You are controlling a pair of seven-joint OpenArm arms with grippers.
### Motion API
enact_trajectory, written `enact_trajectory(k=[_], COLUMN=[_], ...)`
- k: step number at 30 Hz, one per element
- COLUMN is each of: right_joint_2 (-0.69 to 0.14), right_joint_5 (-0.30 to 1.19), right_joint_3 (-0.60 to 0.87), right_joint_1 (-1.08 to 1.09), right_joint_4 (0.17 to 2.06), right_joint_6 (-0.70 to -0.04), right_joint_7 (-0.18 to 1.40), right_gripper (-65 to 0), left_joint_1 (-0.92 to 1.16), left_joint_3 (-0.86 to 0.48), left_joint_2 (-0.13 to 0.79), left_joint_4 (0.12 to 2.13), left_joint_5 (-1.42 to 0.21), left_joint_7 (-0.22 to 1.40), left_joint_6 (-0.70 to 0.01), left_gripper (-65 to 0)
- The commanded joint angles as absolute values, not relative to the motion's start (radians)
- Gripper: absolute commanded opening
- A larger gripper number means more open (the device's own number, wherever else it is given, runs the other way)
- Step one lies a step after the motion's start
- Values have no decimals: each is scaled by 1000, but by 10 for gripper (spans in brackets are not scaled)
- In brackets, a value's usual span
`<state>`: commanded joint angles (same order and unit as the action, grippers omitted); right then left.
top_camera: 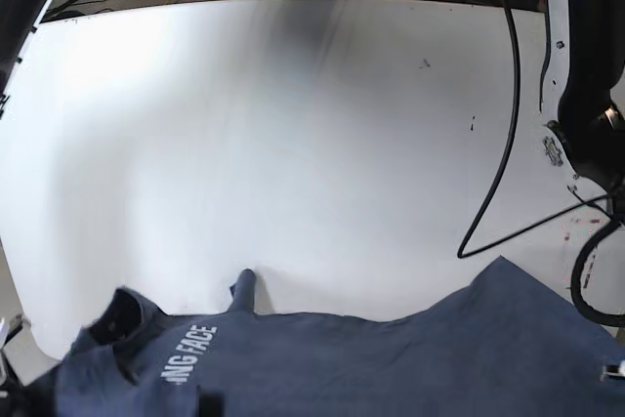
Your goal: Fold the T-shirt properly
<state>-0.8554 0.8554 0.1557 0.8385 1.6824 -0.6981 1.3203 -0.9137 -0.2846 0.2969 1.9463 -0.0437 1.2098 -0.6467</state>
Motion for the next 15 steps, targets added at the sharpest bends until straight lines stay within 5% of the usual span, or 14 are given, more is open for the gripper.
enact_trajectory(k=[15], right_joint_2=[-621], right_joint_5=[854], right_joint_3=[533], right_joint_1=[108], right_joint_4=[1903], right_joint_6=[-698], right_joint_7=[1320], right_gripper=[-650], left_joint_1=[-364], left_joint_3=[-325], left_joint_2=[292], left_joint_4=[2015], left_joint_5=[-47], left_joint_7=[1219], left_joint_6=[-698], left_gripper=[-650])
